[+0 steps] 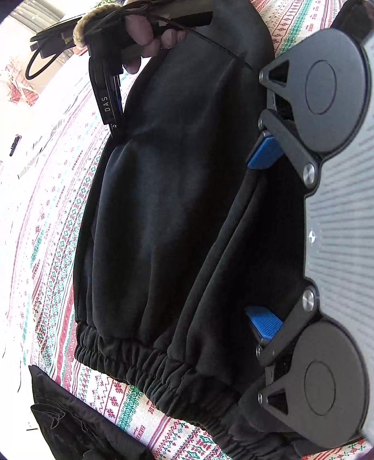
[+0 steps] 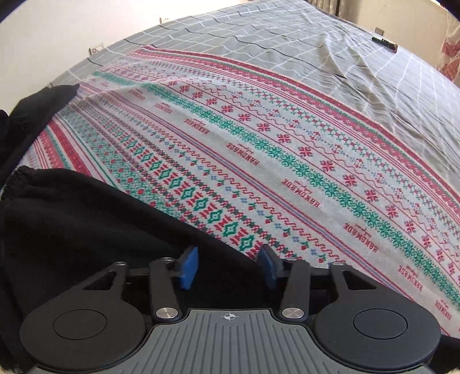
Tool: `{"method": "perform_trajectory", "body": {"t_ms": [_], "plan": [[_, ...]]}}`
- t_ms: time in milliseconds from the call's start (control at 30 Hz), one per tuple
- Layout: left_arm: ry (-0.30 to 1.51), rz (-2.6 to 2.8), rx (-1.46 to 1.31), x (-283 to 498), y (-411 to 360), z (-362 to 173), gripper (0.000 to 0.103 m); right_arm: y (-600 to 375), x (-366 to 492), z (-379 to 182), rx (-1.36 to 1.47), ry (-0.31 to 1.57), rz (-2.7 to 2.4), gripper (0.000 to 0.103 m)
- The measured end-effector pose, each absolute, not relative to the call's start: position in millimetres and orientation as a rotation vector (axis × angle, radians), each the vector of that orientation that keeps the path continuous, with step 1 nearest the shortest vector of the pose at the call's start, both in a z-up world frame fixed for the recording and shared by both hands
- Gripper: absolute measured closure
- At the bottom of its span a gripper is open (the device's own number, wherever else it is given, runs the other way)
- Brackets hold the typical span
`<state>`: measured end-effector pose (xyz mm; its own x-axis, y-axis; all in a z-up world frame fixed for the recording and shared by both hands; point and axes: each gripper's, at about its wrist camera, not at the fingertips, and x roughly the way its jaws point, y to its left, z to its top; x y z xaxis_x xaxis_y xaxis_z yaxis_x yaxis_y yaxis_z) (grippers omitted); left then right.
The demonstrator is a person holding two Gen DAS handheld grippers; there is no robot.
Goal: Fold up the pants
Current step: 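Lift the sweatpants with the right gripper and fold them over toward the left gripper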
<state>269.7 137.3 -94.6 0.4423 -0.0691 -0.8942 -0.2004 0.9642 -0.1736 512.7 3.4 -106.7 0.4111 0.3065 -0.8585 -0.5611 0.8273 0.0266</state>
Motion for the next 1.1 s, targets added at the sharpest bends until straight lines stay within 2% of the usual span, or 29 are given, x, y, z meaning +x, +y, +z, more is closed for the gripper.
{"method": "perform_trajectory", "body": {"t_ms": [67, 133, 400, 667, 833, 1100], "plan": [[1.115, 0.089, -0.252, 274, 137, -98, 0.0, 16, 503, -105, -0.353, 0.991, 0.534, 0.095], [1.112, 0.094, -0.235, 273, 133, -98, 0.0, 26, 493, -101, -0.409, 0.967, 0.495, 0.1], [1.105, 0.111, -0.247, 273, 133, -99, 0.0, 26, 419, -28, -0.441, 0.783, 0.411, 0.101], [1.051, 0.099, -0.238, 245, 125, -85, 0.0, 12, 295, 29, -0.48, 0.634, 0.381, 0.101], [1.017, 0.082, -0.161, 206, 117, -71, 0.0, -4, 217, 33, -0.431, 0.598, 0.407, 0.101], [0.956, 0.036, -0.118, 123, 135, -63, 0.0, -17, 132, -8, -0.386, 0.616, 0.487, 0.101]]}}
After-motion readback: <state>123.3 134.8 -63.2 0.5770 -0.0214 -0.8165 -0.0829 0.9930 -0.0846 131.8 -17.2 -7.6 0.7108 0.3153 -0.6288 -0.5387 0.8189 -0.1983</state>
